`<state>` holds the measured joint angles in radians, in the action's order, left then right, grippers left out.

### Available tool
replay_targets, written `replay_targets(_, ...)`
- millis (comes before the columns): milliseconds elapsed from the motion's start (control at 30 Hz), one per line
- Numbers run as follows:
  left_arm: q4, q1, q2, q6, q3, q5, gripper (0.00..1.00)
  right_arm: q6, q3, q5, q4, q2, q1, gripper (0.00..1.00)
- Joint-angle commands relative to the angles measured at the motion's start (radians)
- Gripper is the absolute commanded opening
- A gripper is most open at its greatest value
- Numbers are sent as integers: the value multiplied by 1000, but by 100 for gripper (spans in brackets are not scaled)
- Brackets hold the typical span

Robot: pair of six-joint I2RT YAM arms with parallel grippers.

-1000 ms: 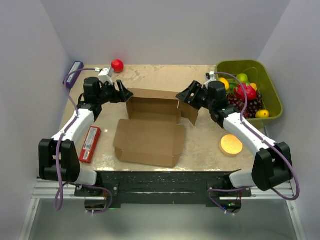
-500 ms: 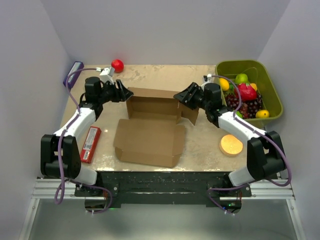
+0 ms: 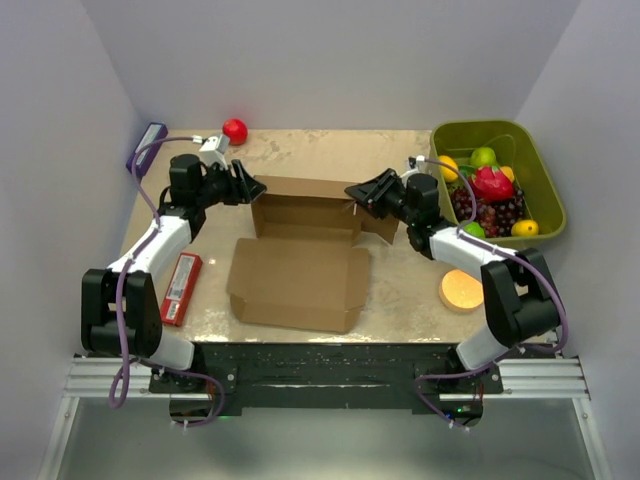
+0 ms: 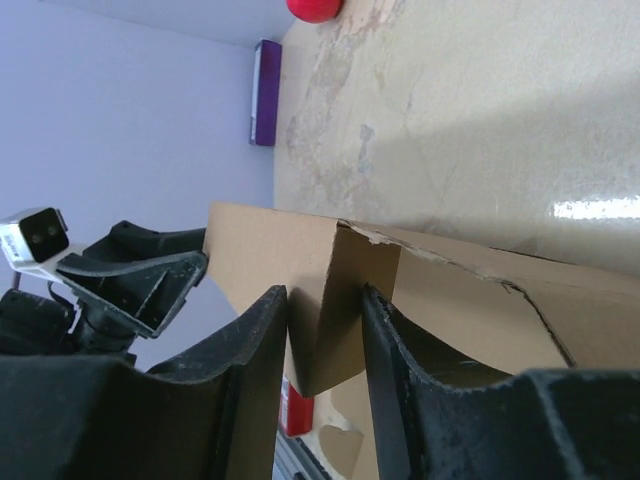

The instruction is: Fold the paper box

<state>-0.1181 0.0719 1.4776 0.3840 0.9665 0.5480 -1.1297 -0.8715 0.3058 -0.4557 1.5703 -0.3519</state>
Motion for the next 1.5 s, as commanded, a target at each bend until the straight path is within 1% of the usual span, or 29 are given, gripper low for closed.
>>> replay_targets(0,-32,-7,-16,13,-23,39,56,-85,28,29,-143,-1,2,38)
replay_targets(133,-26,-7,-22,10,-29,41,54,-91,16,26,-143,-3,1,34)
replay_targets(267,-26,-6,-22,12,-31,49,54,-99,11,21,-141,0,1,27)
replay_targets(367,-29,-6,-20,16,-34,62,54,-102,9,19,-146,10,-1,19)
replay_targets(400,-29,-6,-20,16,-34,64,53,-102,8,19,-146,13,1,13)
replay_targets(467,-31,-6,-22,18,-34,70,53,-102,2,19,-146,23,-1,9)
replay_targets(500,-32,-4,-23,19,-35,70,53,-102,-4,19,-146,26,-1,5)
replay_targets(600,-40,-6,-23,24,-38,79,53,-94,-14,16,-143,37,-1,0)
replay_targets(800,-55,-6,-16,33,-40,95,52,-48,-61,9,-103,60,-2,0)
replay_targets(833,-57,-6,-13,35,-40,95,52,-26,-69,6,-81,62,-2,1)
replay_targets(867,-57,-6,-10,35,-40,92,52,-10,-75,3,-68,62,-2,12)
replay_targets(933,-55,-6,-8,35,-40,87,52,40,-87,-22,-19,47,-2,27)
replay_targets(967,-57,-6,-8,36,-40,86,52,57,-87,-31,0,36,-1,42)
replay_targets(1067,-57,-6,-4,38,-41,78,51,134,-87,-69,69,-19,-1,57)
replay_targets(1100,-55,-6,1,38,-41,75,51,157,-84,-79,90,-39,-2,58)
replay_targets(1200,-54,-6,6,36,-41,70,51,254,-64,-149,205,-119,-2,59)
replay_targets(1233,-52,-6,7,33,-40,63,51,299,-54,-174,253,-168,-2,59)
replay_targets(1300,-48,-6,9,30,-40,61,51,333,4,-223,276,-217,-4,59)
replay_targets(1333,-48,-6,7,30,-38,61,51,359,25,-237,288,-269,-2,59)
replay_targets(1400,-46,-6,6,30,-37,59,51,383,86,-270,287,-314,-10,55)
replay_targets(1433,-46,-6,6,29,-38,59,51,418,100,-284,293,-329,-18,40)
replay_targets(1467,-45,-7,4,27,-40,58,51,439,106,-302,302,-351,-53,32)
